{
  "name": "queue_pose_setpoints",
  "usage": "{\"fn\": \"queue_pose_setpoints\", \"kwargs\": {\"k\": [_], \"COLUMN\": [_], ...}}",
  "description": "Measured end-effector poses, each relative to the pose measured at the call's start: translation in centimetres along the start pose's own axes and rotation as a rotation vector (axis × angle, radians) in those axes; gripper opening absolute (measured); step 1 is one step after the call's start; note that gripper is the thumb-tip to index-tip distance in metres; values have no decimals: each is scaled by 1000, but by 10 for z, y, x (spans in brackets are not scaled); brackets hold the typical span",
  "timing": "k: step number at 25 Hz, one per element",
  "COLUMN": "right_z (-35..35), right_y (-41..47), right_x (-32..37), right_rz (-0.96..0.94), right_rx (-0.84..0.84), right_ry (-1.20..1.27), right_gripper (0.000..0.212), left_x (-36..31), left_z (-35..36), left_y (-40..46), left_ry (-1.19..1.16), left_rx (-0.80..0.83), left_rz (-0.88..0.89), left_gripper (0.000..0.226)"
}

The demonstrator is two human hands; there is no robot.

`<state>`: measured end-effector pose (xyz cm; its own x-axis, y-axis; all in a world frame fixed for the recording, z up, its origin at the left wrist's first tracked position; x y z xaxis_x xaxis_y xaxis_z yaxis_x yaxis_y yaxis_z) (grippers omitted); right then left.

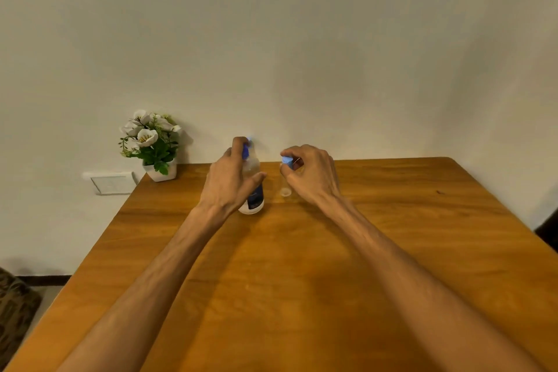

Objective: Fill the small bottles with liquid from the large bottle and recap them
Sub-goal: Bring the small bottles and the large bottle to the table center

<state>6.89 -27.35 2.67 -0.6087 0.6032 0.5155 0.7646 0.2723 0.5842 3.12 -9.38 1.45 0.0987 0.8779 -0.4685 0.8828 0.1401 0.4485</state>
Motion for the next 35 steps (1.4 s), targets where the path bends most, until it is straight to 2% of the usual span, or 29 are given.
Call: {"fn": "queue_pose_setpoints", "kwargs": {"k": [4, 9, 17, 23, 26, 29, 31, 35], "right_z": [-65, -124, -149, -124, -102, -76, -56, -24], "right_y": [-69, -142, -196, -201, -193, -173, -158, -147], "right_x": [-20, -26, -22, 11, 30, 49, 56, 50], "right_rz": [43, 69, 164, 141, 115, 82, 78, 126], "right_rx": [30, 6, -9, -31, -19, -29, -24, 26], "right_ry": [3, 7, 146, 236, 239, 279, 265, 168], "right_gripper": [36, 41, 36, 27, 24, 26, 28, 42], "left_x": [-83, -153, -197, -176, -144, -90, -54, -3], "left_z": [25, 50, 60, 51, 33, 11, 2, -4], "left_y": [-49, -92, -108, -108, -111, -113, -116, -115], "left_ry": [-82, -165, -138, -299, -441, -434, -385, -284], "left_rx": [93, 199, 239, 389, 289, 140, 105, 117], "left_rz": [131, 199, 163, 73, -25, -122, -174, -253], "left_gripper": [76, 74, 73, 82, 84, 57, 39, 31]}}
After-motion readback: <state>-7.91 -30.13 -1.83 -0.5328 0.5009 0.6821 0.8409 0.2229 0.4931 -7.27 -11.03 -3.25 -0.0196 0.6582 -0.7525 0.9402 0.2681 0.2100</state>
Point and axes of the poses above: each hand's wrist, its own y-axis towards the middle knuckle, its own z-axis out of the palm, x = y × z, the point moved 9 cm from there along y, towards the middle knuckle, and after that the axes turned 4 degrees about -z, right-handed, at the moved point
